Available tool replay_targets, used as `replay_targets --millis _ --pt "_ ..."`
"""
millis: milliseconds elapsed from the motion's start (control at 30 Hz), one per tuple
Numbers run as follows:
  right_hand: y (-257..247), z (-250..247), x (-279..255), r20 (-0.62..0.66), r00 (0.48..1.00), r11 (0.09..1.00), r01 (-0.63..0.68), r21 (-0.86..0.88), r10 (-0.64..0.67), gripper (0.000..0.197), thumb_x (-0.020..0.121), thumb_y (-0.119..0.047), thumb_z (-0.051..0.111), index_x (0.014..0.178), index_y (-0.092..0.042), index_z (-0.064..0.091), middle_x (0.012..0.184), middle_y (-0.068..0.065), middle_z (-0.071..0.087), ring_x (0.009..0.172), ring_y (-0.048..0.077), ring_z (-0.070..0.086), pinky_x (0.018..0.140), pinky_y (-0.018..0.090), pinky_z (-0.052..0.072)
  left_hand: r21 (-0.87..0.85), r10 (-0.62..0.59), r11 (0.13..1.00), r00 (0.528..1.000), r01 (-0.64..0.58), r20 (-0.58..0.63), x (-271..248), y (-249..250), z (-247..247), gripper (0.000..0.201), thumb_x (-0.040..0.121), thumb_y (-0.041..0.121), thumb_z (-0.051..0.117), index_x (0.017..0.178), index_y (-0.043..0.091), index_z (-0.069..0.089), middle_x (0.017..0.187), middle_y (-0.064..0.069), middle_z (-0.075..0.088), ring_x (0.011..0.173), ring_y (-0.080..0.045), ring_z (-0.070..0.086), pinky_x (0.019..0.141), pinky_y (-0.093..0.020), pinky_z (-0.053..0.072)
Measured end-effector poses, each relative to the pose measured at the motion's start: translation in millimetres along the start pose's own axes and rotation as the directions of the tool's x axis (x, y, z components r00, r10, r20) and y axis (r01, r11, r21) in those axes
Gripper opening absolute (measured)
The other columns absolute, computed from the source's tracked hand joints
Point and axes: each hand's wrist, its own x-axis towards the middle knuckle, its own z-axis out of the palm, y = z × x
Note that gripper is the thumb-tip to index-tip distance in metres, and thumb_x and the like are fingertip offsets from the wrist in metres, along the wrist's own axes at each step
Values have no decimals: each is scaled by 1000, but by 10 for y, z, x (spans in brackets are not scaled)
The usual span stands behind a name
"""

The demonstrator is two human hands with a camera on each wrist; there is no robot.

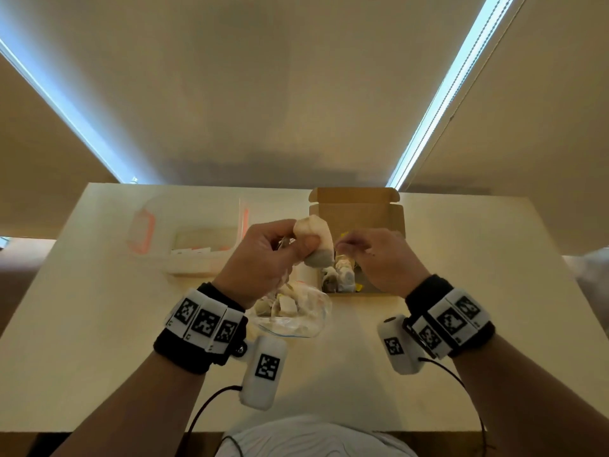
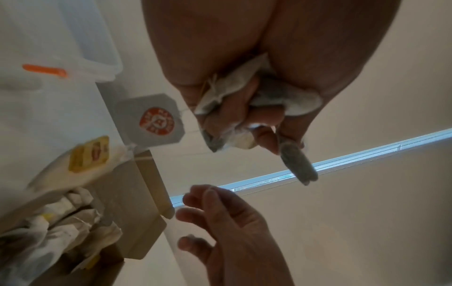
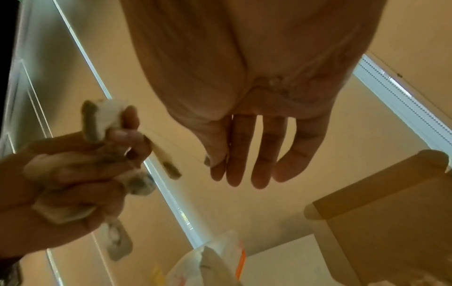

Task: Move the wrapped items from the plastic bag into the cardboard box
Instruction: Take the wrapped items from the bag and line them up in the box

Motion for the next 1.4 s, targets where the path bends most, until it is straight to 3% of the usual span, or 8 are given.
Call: replay_targets --millis 167,333,533,633,833,1000,1100,1400 --pt "-138 169 -203 113 990 997 81 7 -81 17 95 -21 63 105 -23 76 78 -32 54 77 -24 52 67 4 39 -16 -35 999 983 33 -181 45 35 11 9 94 16 61 90 16 69 50 10 50 39 -6 37 37 -21 34" --pt "-277 189 -442 96 951 956 294 -2 -292 26 89 -4 62 106 -18 75 92 -7 75 82 3 66 75 6 49 17 -24 999 924 33 -382 108 -62 -23 15 93 16 65 80 17 70 52 4 47 37 -10 32 34 -20 29" --pt "-312 79 -442 14 930 928 366 -66 -366 16 92 -16 66 97 -26 77 128 -3 57 109 9 50 89 19 41 185 71 983 914 4 -399 101 -109 8 10 91 12 68 82 10 71 52 14 54 39 -4 38 40 -18 32" --pt "-321 15 -419 5 923 923 384 -1 -384 18 93 -12 64 99 -20 78 110 -4 65 97 0 56 83 12 45 197 75 980 913 6 -402 100 -162 16 9 90 14 69 83 14 72 53 13 56 40 -6 38 41 -22 33" --pt "-448 -89 -316 -122 982 923 179 340 -145 9 85 -12 75 93 -11 70 77 -7 75 69 0 70 66 9 50 280 133 959 953 -54 -273 23 -243 91 6 87 16 73 93 16 75 73 0 73 67 -33 67 69 -51 57" --pt "-365 26 -183 -150 988 890 48 454 23 13 84 -17 77 97 -16 74 83 -4 76 72 7 73 65 22 57 230 143 967 980 -109 -138 -21 -200 166 12 89 8 69 99 13 74 80 2 74 74 -15 70 70 -24 56" --pt "-279 143 -166 -125 973 841 -98 532 193 31 80 -26 80 106 -23 65 82 -4 75 75 6 71 65 19 54 254 114 964 988 -83 -108 -6 -272 137 14 89 5 67 99 13 74 84 -3 74 80 -20 69 75 -33 57" --pt "169 222 -127 6 936 704 -268 658 352 4 88 -17 72 92 -18 70 89 -1 75 81 14 73 69 28 60 399 -115 898 974 186 -196 82 -564 142 25 88 25 70 91 31 46 82 -4 74 67 -19 65 62 -40 54"
